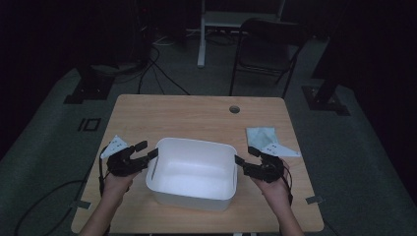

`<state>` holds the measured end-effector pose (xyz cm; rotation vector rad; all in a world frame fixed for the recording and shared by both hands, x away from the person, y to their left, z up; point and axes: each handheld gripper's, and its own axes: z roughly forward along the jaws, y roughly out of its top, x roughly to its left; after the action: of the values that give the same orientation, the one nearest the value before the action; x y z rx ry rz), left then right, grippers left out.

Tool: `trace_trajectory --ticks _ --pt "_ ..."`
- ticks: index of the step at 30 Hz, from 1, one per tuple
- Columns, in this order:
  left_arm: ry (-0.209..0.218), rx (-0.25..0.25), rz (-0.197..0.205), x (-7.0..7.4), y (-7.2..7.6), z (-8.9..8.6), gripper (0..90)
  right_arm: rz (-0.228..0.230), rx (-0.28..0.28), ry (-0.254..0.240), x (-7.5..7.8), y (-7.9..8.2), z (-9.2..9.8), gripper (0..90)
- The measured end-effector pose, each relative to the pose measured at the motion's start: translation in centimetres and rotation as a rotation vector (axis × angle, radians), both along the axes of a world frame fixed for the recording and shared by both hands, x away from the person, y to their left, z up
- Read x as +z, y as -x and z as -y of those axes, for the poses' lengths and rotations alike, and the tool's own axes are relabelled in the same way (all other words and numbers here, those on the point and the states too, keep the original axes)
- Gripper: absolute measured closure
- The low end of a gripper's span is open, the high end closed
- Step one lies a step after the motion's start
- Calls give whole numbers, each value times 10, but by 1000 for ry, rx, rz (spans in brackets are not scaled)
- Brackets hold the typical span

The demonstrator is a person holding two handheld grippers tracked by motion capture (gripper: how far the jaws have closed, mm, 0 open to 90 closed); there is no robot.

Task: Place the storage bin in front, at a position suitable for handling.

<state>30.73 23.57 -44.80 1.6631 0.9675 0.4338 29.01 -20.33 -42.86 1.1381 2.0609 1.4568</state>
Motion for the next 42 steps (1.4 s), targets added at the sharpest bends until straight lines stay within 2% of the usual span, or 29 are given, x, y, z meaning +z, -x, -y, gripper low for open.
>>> trace_trajectory --ticks 3,4,5,7,9,12,16,18,21,23,25,29,31,33,42 --pt "-4 -12 14 0 -4 0 356 6 -43 -7 1 8 -2 192" --pt "-4 -12 14 0 -4 0 356 1 -44 -16 1 10 -2 190" --pt "-18 -47 26 0 -6 1 356 -3 -49 -28 1 12 -2 190" --pt "-36 -60 22 0 -9 3 356 -16 -59 -24 0 15 -3 206" --pt "-50 -54 12 -1 -12 5 356 -26 -50 -23 -1 17 -6 221" --pt "-45 -54 -10 -3 -17 6 359 -48 -35 -12 -3 18 -9 229" --pt "-39 -61 -17 -5 -19 8 451 -90 -28 14 -12 16 -16 284" --pt "-44 -68 -20 -6 -21 10 456 -104 -20 6 -14 15 -17 323" --pt "-58 -67 -26 -6 -23 13 502 -120 -10 13 -17 15 -20 396" --pt "-71 -65 -32 -6 -24 15 576 -125 -2 21 -19 15 -21 447" --pt "-75 -63 -41 -6 -25 15 611 -136 10 29 -20 14 -22 502" --pt "-86 -51 -38 -7 -24 15 689 -145 -1 41 -19 14 -25 535" --pt "-73 -43 -36 -7 -24 15 711 -151 -2 29 -19 13 -24 556" --pt "-79 -35 -31 -7 -22 15 717 -159 -3 15 -19 11 -22 567" --pt "-91 -4 -30 -5 -12 15 719 -154 -18 59 -15 4 -24 619"
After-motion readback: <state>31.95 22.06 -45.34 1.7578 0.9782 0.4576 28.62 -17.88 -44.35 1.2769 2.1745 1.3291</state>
